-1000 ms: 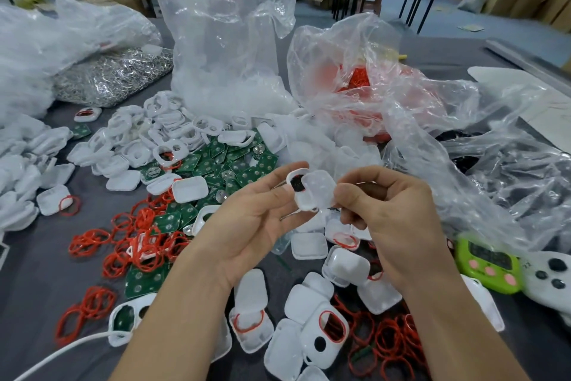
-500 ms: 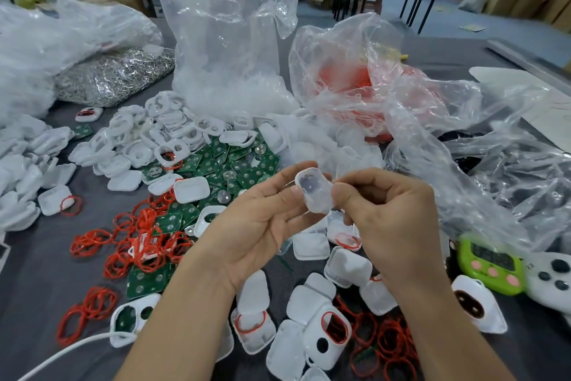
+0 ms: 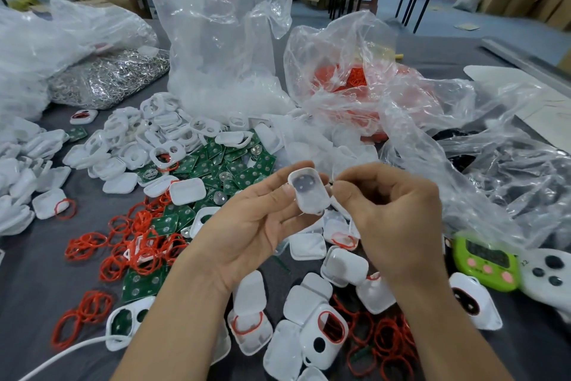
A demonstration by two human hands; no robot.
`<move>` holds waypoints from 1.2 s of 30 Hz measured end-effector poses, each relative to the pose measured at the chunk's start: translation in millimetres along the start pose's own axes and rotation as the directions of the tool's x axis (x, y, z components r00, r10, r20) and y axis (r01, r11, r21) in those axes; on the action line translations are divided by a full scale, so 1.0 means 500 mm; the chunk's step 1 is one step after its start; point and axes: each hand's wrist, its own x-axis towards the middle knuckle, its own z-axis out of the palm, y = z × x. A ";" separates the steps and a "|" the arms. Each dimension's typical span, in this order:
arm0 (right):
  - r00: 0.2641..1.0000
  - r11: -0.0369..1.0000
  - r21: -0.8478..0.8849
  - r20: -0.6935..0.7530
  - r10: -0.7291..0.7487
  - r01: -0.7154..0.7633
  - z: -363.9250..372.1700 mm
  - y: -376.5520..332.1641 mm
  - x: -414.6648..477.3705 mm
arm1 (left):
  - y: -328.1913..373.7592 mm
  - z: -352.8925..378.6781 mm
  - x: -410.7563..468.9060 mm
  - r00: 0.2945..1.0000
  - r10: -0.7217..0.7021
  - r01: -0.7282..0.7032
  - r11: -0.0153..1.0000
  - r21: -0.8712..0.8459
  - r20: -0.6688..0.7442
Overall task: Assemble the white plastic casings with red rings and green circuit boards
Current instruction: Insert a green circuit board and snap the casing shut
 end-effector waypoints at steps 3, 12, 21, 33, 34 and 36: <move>0.993 0.994 -0.085 0.103 -0.058 0.066 -0.023 -0.006 0.010 | 0.001 -0.004 0.000 1.000 -0.019 0.019 1.000 0.018 0.019; 0.982 0.975 -0.176 0.154 -0.106 0.133 -0.010 -0.007 0.005 | -0.006 -0.010 -0.001 0.993 -0.087 0.078 0.991 0.110 0.082; 0.993 0.971 -0.211 0.021 -0.114 0.115 0.011 0.000 -0.005 | -0.007 -0.012 0.002 0.995 -0.079 0.071 0.991 0.115 0.067; 0.959 0.911 -0.304 0.036 -0.282 0.280 0.021 0.010 -0.014 | -0.004 -0.011 0.002 0.996 -0.076 0.073 0.994 0.084 0.041; 0.970 0.939 -0.247 0.017 -0.241 0.238 0.020 0.011 -0.013 | -0.003 -0.010 0.003 0.997 -0.076 0.074 0.995 0.073 0.027; 0.992 0.989 -0.096 -0.030 -0.119 0.115 0.015 0.012 -0.006 | -0.003 -0.009 0.006 0.997 -0.080 0.081 0.995 0.051 -0.011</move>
